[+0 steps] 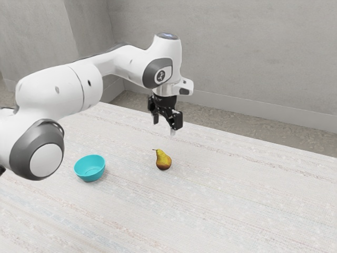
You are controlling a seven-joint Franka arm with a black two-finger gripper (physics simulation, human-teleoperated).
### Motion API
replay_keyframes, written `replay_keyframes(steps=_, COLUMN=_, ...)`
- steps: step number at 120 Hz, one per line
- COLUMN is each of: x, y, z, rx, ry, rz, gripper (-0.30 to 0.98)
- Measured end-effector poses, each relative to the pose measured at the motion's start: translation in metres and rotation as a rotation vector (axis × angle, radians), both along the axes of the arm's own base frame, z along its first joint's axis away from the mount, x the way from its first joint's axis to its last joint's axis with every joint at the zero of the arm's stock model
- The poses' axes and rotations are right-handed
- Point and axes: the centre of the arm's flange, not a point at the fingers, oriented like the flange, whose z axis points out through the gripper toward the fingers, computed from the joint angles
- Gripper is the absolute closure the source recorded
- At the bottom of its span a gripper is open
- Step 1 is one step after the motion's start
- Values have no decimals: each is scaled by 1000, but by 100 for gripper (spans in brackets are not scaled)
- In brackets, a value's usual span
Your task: Place the pear in the bowl.
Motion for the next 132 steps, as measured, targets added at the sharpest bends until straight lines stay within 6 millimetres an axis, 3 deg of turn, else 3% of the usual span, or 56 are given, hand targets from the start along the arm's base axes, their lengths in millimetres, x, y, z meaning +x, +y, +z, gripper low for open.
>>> replay_keyframes(steps=27, x=4, y=-2, z=-63, rx=30, ry=74, rz=-34, gripper=0)
replay_keyframes(steps=57, x=1, y=0, z=-106, rx=36, ry=132, rz=-51, gripper=0)
replay_keyframes(steps=90, x=-10, y=6, z=-135, rx=13, ry=199, rz=-42, gripper=0)
replay_keyframes(steps=132, x=-12, y=7, z=-148, rx=-5, ry=212, rz=-40, gripper=6)
